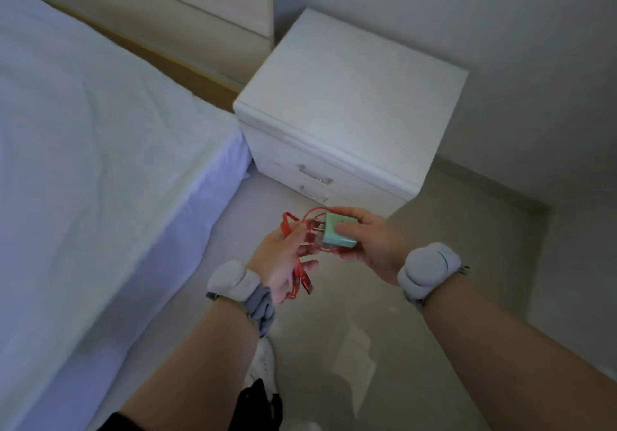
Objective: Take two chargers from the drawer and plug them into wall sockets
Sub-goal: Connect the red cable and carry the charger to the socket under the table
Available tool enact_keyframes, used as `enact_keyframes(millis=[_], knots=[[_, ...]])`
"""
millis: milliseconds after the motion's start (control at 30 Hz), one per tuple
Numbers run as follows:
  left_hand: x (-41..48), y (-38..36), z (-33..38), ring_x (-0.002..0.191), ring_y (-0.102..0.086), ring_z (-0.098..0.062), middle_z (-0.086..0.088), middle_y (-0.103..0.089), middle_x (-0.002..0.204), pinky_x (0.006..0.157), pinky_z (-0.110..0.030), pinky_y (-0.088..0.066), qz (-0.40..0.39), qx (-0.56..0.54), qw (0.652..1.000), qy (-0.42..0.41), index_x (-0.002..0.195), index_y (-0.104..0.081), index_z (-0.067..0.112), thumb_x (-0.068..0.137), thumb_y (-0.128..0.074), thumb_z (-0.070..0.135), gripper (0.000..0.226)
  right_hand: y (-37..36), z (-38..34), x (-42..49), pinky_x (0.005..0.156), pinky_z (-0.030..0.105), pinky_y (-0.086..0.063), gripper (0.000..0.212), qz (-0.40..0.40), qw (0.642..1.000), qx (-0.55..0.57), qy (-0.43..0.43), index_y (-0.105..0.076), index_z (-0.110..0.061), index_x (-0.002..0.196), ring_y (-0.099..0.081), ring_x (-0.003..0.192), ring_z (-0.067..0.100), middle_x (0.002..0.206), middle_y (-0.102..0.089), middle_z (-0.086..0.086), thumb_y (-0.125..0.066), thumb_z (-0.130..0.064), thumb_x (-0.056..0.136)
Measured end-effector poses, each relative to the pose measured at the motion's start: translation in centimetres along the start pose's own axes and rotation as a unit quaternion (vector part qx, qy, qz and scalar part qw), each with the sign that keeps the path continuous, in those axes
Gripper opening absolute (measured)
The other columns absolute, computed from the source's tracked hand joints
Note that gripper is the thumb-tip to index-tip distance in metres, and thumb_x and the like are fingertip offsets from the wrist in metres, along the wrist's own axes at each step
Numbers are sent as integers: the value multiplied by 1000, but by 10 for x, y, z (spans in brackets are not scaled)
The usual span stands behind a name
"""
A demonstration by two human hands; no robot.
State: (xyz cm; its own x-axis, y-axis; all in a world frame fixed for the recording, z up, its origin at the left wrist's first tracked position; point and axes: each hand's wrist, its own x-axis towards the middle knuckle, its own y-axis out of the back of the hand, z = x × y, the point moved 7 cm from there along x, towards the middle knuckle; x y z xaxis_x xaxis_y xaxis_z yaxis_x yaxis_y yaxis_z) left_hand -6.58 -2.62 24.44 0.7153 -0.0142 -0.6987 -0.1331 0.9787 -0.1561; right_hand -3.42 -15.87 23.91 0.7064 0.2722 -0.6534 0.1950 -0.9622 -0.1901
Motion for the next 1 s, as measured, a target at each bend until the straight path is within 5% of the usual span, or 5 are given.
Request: enact_keyframes(millis=[167, 500, 633, 833, 1000], knots=[[-64, 9, 70, 77, -61, -20, -7, -68, 87, 60, -26, -49, -2, -8, 999, -38, 91, -66, 13, 91, -52, 21, 16, -30, -70, -56, 49, 24, -47, 31, 23, 998, 46, 27, -52, -8, 121, -58, 70, 19, 92, -61, 9, -49, -9, 90], [-211, 51, 126, 39, -44, -13, 2, -56, 52, 47, -27, -36, 90, 54, 983, -148, 88, -61, 12, 94, -46, 23, 21, -124, -158, -177, 73, 35, -41, 28, -117, 987, 107, 38, -61, -11, 101, -51, 74, 23, 89, -60, 10, -39, -25, 89], [-277, 94, 133, 35, -51, -8, -7, -55, 59, 42, -20, -43, 173, 55, 969, -167, 91, -53, 10, 93, -47, 12, 7, -181, -183, -225, 49, 24, -50, 28, -175, 979, 94, 53, -61, -7, 96, -64, 54, 16, 68, -69, 6, -39, -23, 92], [-357, 162, 128, 77, -57, -21, -15, -63, 95, 58, -24, -41, 262, 42, 953, -148, 131, -43, 7, 89, -51, 15, 43, -285, -203, -277, 55, 26, -36, 26, -238, 967, -35, 89, -61, -12, 104, -64, 75, 23, 83, -69, 9, -44, -24, 90], [-452, 232, 129, 105, -49, -18, -7, -54, 126, 101, -37, -42, 317, 36, 924, -213, 129, -50, 16, 90, -48, 15, 39, -406, -180, -326, 42, 19, -37, 25, -291, 941, -133, 105, -57, -10, 107, -62, 59, 17, 69, -72, 3, -42, -23, 92]])
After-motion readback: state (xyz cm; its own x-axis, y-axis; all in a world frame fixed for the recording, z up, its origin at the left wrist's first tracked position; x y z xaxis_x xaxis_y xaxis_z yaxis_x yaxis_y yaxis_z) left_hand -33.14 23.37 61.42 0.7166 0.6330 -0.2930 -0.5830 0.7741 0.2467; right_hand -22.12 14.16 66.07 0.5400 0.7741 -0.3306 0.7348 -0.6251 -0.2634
